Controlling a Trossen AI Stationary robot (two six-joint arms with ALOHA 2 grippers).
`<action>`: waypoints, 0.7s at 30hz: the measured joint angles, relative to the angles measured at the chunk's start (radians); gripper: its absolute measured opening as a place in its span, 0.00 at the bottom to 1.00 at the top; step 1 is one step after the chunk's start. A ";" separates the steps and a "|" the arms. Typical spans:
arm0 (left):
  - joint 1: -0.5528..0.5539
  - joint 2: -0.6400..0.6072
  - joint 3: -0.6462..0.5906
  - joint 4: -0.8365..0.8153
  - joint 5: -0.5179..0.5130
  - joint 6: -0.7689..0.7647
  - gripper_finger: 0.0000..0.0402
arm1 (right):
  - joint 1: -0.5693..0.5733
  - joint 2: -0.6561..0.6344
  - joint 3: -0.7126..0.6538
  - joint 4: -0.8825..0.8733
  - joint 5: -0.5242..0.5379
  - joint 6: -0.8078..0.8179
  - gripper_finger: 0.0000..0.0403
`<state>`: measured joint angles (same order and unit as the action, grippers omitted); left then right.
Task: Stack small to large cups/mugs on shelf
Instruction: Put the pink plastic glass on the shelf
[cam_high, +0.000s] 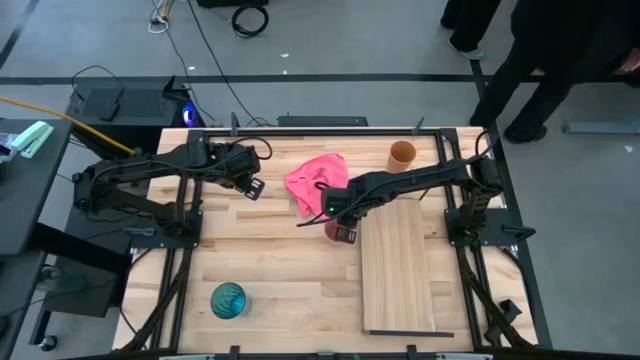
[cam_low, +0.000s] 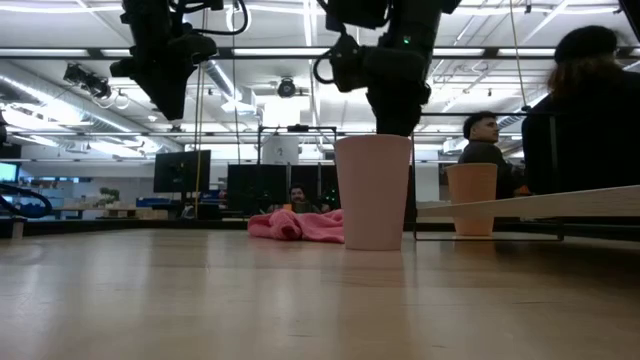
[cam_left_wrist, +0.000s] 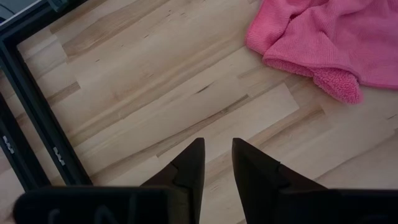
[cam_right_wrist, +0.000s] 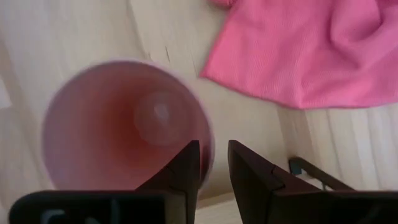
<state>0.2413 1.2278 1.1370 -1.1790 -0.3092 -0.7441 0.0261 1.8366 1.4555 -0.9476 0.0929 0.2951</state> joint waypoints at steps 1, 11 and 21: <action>0.000 0.000 0.000 0.000 0.000 0.000 0.23 | 0.000 0.000 -0.010 0.001 0.000 0.000 0.23; 0.000 0.000 0.000 0.007 0.000 0.000 0.21 | 0.000 0.000 -0.026 0.004 0.000 0.015 0.22; 0.000 0.000 0.000 0.009 0.000 -0.001 0.18 | 0.000 -0.002 -0.023 0.006 -0.010 0.018 0.04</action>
<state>0.2413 1.2274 1.1370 -1.1701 -0.3092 -0.7448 0.0265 1.8346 1.4325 -0.9412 0.0830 0.3127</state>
